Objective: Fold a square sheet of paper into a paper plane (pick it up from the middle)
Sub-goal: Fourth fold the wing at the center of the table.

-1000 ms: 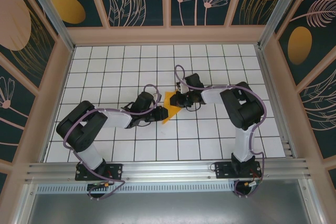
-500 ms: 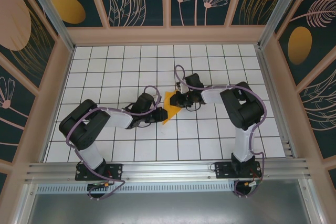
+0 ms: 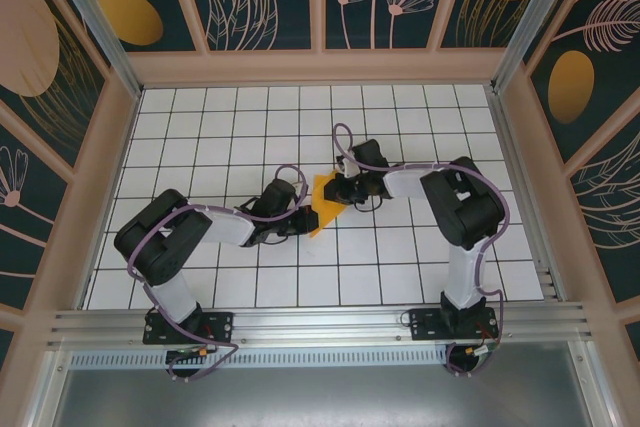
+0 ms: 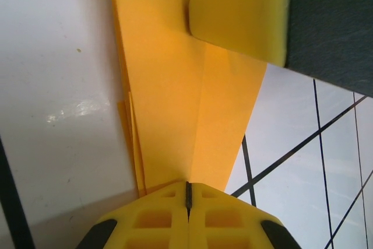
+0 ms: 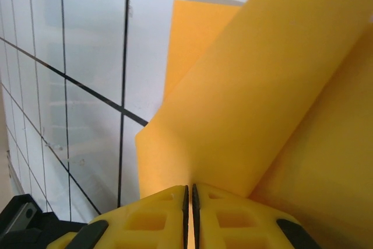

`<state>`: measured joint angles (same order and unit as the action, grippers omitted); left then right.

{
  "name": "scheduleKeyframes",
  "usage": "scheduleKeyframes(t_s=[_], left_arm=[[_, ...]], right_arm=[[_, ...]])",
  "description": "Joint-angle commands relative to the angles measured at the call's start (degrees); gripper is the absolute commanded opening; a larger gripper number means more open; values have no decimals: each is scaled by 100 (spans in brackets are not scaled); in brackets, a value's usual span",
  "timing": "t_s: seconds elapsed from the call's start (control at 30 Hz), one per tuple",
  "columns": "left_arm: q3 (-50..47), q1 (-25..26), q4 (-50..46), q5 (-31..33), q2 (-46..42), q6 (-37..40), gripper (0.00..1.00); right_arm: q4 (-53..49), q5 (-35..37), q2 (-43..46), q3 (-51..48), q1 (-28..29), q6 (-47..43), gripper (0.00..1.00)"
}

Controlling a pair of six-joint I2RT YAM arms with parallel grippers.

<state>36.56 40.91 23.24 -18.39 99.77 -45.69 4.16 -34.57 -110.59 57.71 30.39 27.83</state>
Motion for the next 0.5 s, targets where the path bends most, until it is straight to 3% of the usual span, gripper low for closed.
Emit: scheduleKeyframes(t_s=[0.0,0.47], left_arm=[[-43,92,-822,251,238,87,4],[-76,95,-887,363,228,86,0]], right_arm=[[375,-121,538,-150,34,31,13],[35,64,312,-189,449,-155,13]])
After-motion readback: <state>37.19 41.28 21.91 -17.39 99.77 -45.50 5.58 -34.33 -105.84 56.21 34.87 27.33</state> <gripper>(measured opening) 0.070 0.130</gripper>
